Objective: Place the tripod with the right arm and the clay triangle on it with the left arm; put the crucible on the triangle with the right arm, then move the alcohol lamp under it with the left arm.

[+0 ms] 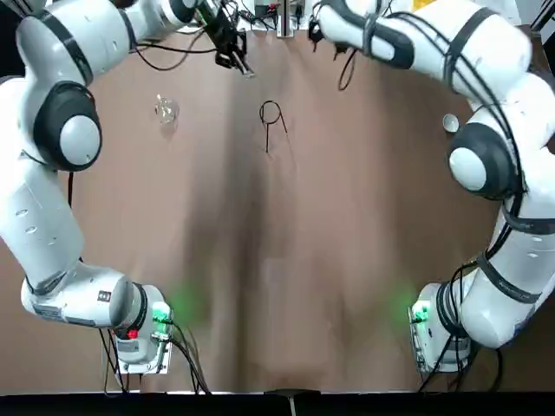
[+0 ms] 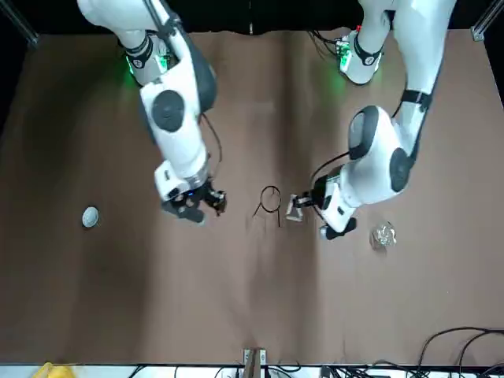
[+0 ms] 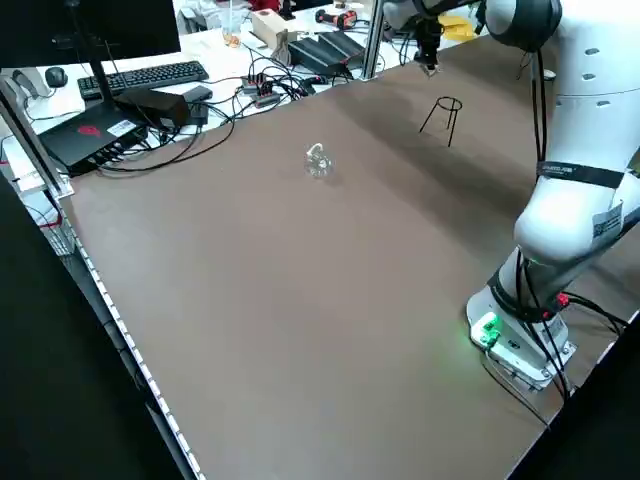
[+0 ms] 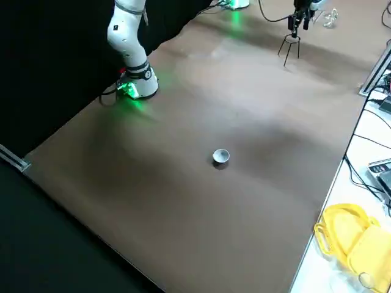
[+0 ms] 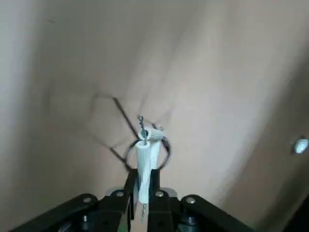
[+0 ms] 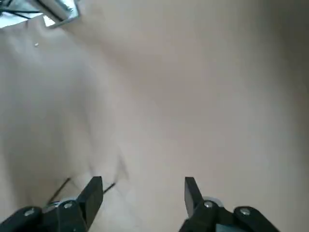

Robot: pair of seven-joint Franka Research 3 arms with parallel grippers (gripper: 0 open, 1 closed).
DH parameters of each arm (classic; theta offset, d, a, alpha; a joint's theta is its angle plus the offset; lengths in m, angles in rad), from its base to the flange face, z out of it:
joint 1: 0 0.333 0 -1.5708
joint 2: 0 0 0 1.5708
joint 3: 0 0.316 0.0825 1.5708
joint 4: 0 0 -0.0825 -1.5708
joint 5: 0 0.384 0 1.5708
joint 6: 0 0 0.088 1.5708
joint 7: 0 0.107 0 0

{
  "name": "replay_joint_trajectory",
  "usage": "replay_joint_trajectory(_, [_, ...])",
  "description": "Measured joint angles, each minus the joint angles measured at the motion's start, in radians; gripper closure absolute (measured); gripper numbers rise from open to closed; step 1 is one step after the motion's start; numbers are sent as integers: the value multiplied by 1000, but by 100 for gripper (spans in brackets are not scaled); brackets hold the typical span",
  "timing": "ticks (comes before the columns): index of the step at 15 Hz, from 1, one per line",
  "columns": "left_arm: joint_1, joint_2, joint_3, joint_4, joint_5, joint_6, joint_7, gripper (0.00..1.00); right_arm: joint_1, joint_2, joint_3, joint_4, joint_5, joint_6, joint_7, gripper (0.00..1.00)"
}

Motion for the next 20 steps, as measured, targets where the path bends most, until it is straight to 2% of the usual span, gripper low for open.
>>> replay_joint_trajectory(4, [-87,57,0,1,-70,111,-1,87,-114,-27,0,-1,0,-107,-216,23])
replay_joint_trajectory(9, [-119,90,0,1,-74,120,-8,87,-292,-74,1,-23,8,-182,-534,23])
replay_joint_trajectory(15, [-117,103,1,-1,-74,115,-8,87,-520,-89,0,-140,36,-180,-917,22])
replay_joint_trajectory(16, [-117,106,1,-12,-74,108,-8,87,-573,-89,-1,-200,35,-147,-962,16])
replay_joint_trajectory(17, [-117,107,1,-18,-74,104,-8,87,-600,-89,-1,-239,35,-108,-986,16])
replay_joint_trajectory(18, [-117,107,1,-23,-74,92,-8,87,-628,-89,-2,-280,33,-61,-1013,16])
replay_joint_trajectory(20, [-112,107,2,-27,-74,41,-8,87,-696,-88,-3,-355,30,18,-1075,23])
